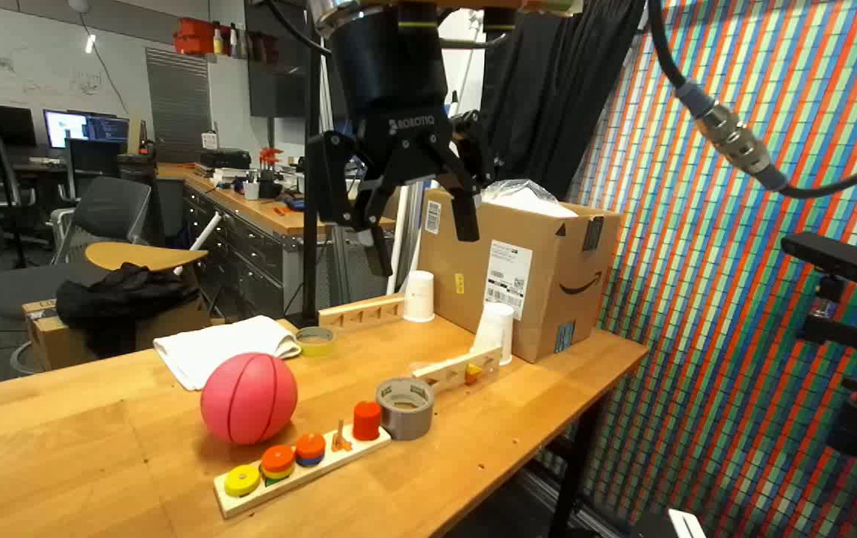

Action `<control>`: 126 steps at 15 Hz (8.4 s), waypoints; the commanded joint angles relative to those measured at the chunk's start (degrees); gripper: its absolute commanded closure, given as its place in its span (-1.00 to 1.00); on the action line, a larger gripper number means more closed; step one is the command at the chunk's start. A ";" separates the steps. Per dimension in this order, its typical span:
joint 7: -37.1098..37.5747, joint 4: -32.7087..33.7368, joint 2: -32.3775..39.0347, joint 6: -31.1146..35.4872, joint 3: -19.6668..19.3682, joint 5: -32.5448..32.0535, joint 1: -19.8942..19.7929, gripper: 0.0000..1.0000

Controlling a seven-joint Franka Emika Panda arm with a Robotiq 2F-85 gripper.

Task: Move the ball to the right

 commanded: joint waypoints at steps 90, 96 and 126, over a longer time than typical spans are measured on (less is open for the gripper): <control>-13.11 26.08 41.04 23.42 -9.28 -9.13 17.77 -1.00; -9.50 22.10 41.11 24.51 -9.59 -10.34 18.69 -1.00; -6.84 33.25 42.48 16.08 -18.81 -29.29 16.47 -1.00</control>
